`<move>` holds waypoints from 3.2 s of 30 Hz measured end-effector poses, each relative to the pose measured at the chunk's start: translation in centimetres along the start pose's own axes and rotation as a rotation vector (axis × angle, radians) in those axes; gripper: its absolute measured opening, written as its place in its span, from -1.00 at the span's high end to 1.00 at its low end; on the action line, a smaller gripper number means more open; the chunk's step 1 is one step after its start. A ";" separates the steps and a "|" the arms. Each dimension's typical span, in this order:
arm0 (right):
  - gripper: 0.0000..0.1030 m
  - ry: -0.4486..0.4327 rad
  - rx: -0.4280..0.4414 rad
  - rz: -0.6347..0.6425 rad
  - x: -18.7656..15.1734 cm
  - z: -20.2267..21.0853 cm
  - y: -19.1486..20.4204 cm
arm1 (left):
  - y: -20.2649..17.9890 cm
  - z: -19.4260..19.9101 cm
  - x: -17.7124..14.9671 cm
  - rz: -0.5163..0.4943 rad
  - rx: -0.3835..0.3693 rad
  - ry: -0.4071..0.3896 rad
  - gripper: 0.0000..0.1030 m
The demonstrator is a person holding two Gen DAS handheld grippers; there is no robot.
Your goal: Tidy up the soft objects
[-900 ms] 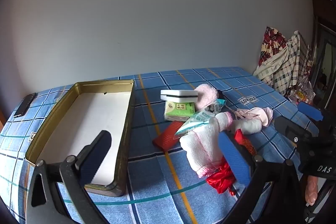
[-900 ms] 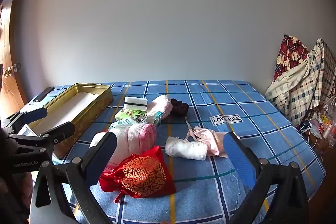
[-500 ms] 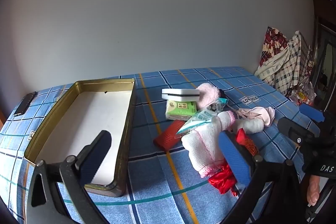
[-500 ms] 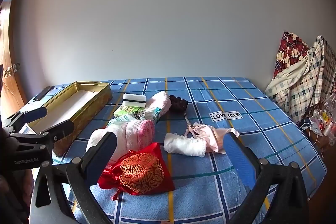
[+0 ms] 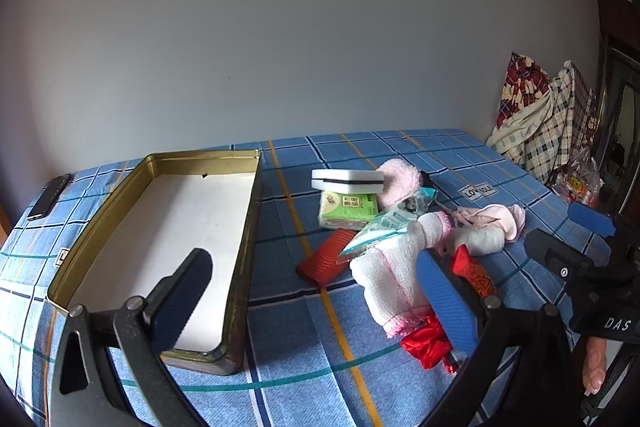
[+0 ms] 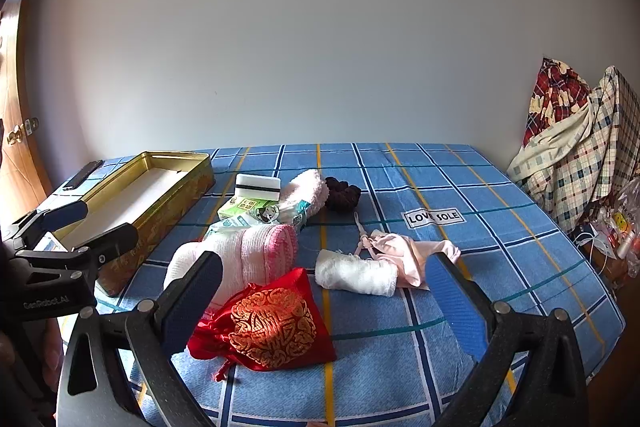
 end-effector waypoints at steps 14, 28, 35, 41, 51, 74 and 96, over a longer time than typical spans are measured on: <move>-0.99 0.009 0.000 -0.003 -0.3 -0.2 0.0 | -0.1 -0.2 -0.2 -0.004 0.005 0.000 -1.00; -0.99 0.014 0.005 -0.014 -0.5 -0.4 -0.3 | -0.3 -0.2 -0.2 -0.008 0.007 -0.003 -1.00; -0.99 0.016 0.007 -0.012 -0.5 -0.4 -0.3 | -0.4 -0.2 -0.2 -0.010 0.008 -0.004 -1.00; -0.99 0.018 0.009 -0.014 -0.6 -0.4 -0.3 | -0.5 -0.2 -0.2 -0.011 0.007 -0.006 -1.00; -0.99 0.023 0.011 -0.016 -0.7 -0.6 -0.3 | -0.6 0.0 -0.3 -0.012 0.011 -0.008 -1.00; -0.99 0.047 0.043 -0.008 -1.9 -0.8 -0.2 | -0.3 -0.4 -0.9 -0.015 0.018 0.004 -1.00; -0.96 0.252 0.121 0.025 -6.0 -7.0 1.8 | -0.1 -2.1 -2.4 -0.022 0.004 0.065 -1.00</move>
Point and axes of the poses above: each gripper's, at about its wrist camera, not at the fingertips, and z roughly against the way its jaws point, y to its left, x to its top, the point moved 7 cm from there along -z, roughly the way its jaws point, and after that the axes turned 6 degrees about x, right-handed, at the moved point
